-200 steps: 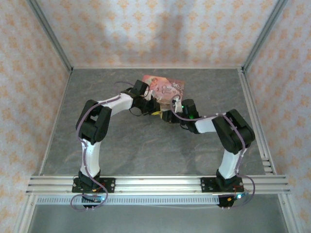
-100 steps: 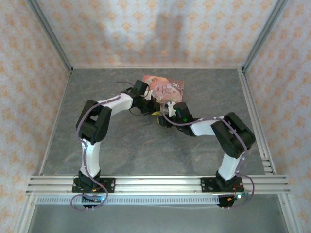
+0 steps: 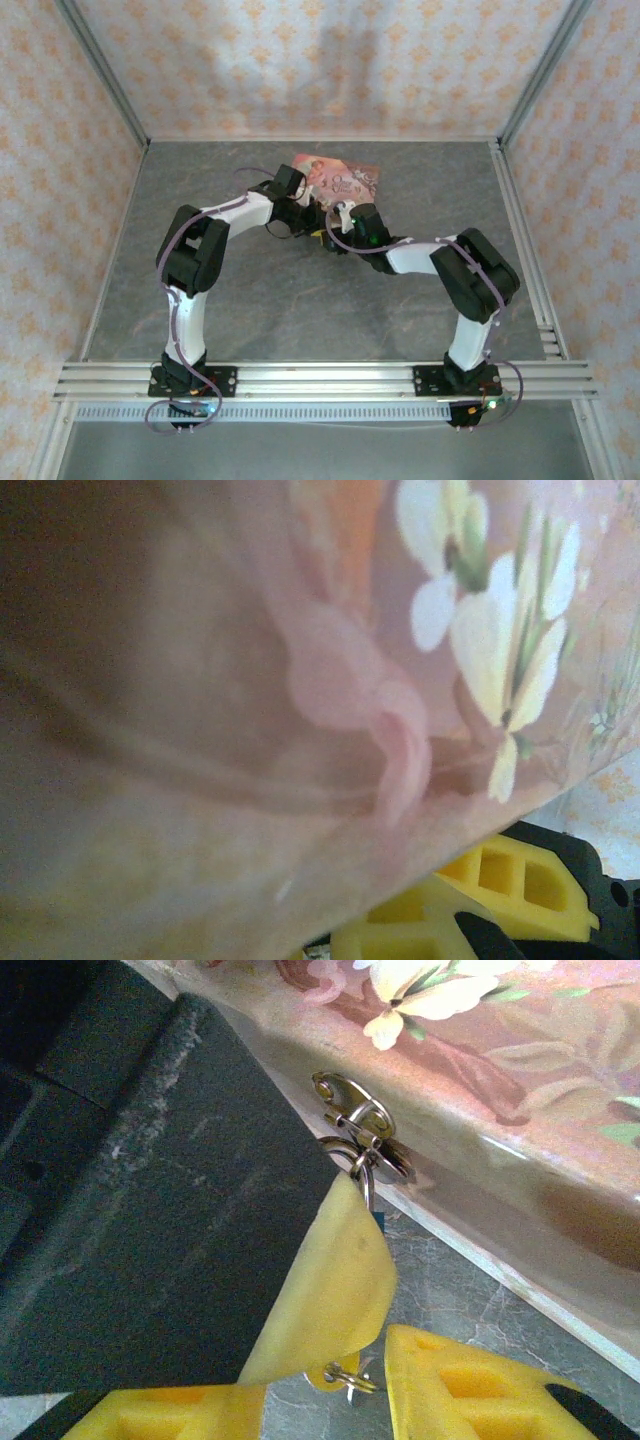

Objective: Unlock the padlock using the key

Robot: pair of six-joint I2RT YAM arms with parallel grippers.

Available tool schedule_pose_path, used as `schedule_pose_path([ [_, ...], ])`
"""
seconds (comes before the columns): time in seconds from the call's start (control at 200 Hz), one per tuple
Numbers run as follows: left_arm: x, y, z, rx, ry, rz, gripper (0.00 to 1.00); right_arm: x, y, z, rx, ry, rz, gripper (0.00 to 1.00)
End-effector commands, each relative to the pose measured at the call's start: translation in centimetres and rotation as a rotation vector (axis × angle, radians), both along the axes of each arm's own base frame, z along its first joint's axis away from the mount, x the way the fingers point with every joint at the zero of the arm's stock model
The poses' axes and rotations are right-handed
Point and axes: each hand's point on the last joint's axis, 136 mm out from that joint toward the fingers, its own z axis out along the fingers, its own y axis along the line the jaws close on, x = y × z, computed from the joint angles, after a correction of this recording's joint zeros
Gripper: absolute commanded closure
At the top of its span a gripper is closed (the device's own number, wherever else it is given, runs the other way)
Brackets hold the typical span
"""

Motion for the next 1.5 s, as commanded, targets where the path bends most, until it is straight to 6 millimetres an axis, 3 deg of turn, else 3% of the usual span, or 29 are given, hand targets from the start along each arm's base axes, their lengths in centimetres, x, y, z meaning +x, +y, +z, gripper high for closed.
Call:
schedule_pose_path([
  [0.0,-2.3,-1.9,2.4,-0.114,0.099,-0.051,1.00,0.3,0.7,-0.5,-0.029,-0.029,0.019,0.63],
  [0.225,-2.2,-2.0,2.7,-0.121,0.099,-0.053,1.00,0.6,1.2,-0.2,-0.047,-0.053,0.042,0.64],
  [0.51,-2.3,-2.0,2.6,-0.120,0.100,-0.055,1.00,0.2,1.9,0.1,-0.003,-0.024,0.069,1.00],
  [0.63,-2.4,-1.9,2.5,-0.114,0.099,-0.057,0.99,0.1,2.1,0.4,0.036,-0.009,0.079,1.00],
  [0.826,-2.5,-1.3,2.0,-0.081,0.095,-0.051,0.87,-0.3,2.3,0.2,0.052,0.008,0.096,1.00],
  [1.036,-2.2,-0.5,1.5,-0.046,0.072,-0.019,0.83,-0.8,2.6,0.3,0.130,0.044,0.111,1.00],
  [1.326,-1.4,0.6,2.1,-0.023,-0.004,0.047,0.88,-0.7,3.0,0.9,0.302,0.112,0.092,1.00],
  [1.491,-1.1,0.9,2.8,-0.022,-0.041,0.064,0.82,-0.5,3.1,0.7,0.368,0.153,0.078,1.00],
])
